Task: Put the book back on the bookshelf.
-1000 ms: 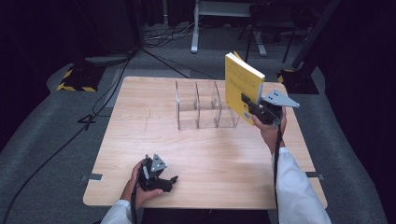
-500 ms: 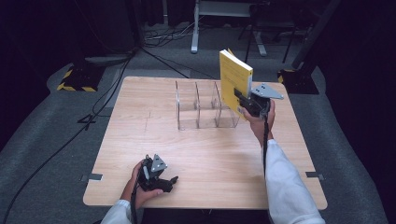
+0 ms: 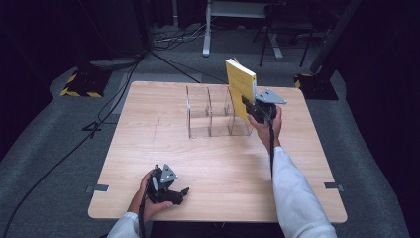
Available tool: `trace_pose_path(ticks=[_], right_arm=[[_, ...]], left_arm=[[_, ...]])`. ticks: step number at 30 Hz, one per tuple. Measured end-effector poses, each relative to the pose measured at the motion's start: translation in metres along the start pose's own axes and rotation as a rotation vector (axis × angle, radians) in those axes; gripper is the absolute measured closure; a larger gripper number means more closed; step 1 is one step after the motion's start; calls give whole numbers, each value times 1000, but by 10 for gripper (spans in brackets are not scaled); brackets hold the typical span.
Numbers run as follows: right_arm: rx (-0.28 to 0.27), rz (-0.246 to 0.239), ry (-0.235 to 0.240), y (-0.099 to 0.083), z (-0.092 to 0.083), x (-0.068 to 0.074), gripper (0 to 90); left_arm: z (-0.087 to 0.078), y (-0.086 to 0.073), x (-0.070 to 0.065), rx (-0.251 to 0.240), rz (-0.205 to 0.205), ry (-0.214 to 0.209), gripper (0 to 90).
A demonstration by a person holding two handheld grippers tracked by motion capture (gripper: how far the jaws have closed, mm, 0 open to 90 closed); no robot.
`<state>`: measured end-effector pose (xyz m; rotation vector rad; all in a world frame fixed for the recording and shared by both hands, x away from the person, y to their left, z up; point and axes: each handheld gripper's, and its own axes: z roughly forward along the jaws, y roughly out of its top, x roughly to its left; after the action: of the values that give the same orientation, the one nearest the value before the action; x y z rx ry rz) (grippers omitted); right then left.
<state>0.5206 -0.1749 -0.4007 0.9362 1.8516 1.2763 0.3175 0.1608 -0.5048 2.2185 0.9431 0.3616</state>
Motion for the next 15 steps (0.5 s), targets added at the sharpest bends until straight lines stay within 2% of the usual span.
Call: trace_pose_path(ticks=[4,15], right_arm=[[5,17,-6,-4,6,1,759],[20,26,-28,-14,20,4,758]], left_arm=[[0,0,0,0,1,-2,143],[0,0,0,1,-3,-3,143]])
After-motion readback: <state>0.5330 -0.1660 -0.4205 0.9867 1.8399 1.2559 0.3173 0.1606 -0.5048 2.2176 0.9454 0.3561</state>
